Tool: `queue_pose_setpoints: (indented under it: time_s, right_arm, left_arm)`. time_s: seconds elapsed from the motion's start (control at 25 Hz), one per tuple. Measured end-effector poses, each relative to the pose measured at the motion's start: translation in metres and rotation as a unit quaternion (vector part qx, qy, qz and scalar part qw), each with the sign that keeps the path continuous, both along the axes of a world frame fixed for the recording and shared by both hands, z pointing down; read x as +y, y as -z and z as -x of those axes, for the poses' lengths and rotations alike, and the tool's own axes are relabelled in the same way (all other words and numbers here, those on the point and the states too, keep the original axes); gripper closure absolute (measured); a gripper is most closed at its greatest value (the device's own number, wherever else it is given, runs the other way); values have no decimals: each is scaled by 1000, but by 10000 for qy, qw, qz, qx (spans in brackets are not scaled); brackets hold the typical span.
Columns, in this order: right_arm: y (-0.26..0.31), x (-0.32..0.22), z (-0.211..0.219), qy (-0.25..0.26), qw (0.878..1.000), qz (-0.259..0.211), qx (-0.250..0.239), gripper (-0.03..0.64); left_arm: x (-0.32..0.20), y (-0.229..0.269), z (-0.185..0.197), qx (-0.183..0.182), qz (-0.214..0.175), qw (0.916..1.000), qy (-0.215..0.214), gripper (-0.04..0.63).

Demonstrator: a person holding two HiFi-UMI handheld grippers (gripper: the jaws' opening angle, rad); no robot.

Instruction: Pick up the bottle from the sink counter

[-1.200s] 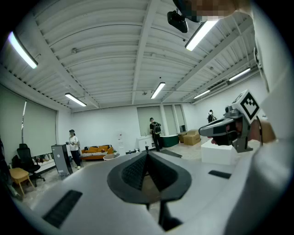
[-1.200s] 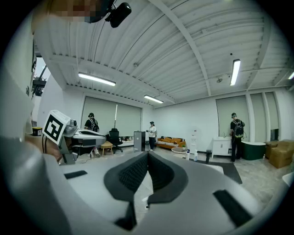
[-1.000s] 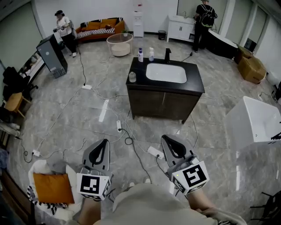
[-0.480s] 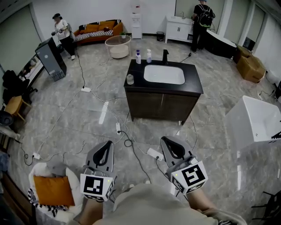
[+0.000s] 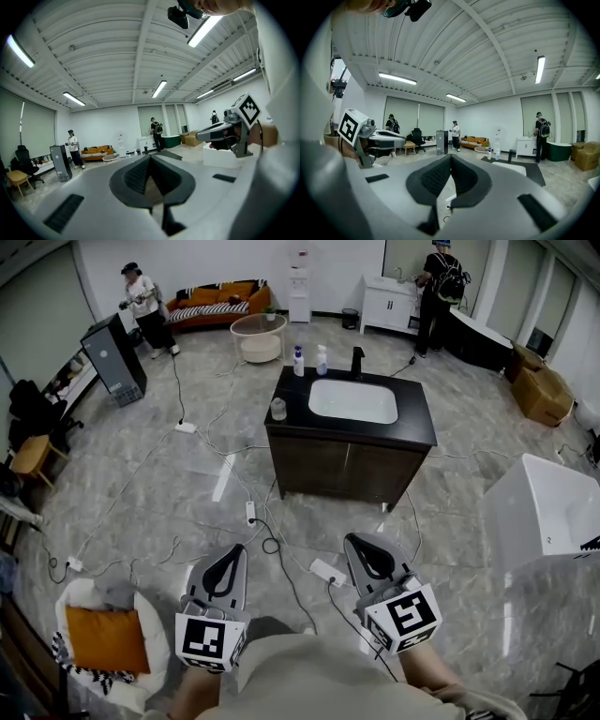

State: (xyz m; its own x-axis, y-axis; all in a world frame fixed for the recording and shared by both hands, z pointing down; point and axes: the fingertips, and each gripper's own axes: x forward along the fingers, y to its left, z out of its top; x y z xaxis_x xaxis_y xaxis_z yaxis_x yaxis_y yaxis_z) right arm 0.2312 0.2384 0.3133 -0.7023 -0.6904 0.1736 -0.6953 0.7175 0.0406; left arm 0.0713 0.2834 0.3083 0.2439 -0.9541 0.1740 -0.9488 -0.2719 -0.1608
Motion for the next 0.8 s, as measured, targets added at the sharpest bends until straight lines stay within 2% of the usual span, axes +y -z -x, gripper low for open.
queue_pose_setpoints:
  time_s: [0.32, 0.56, 0.8]
  right_arm:
    - [-17, -21, 3, 136, 9999, 1, 1, 620]
    - [-28, -44, 16, 100, 9999, 12, 5, 621]
    - [-39, -79, 50, 148, 9999, 62, 34, 620]
  left_arm:
    - [-16, -13, 11, -67, -5, 9998, 208, 589]
    - [-40, -25, 21, -95, -3, 9998, 159, 589]
    - [-76, -37, 47, -110, 27, 9998, 148, 589]
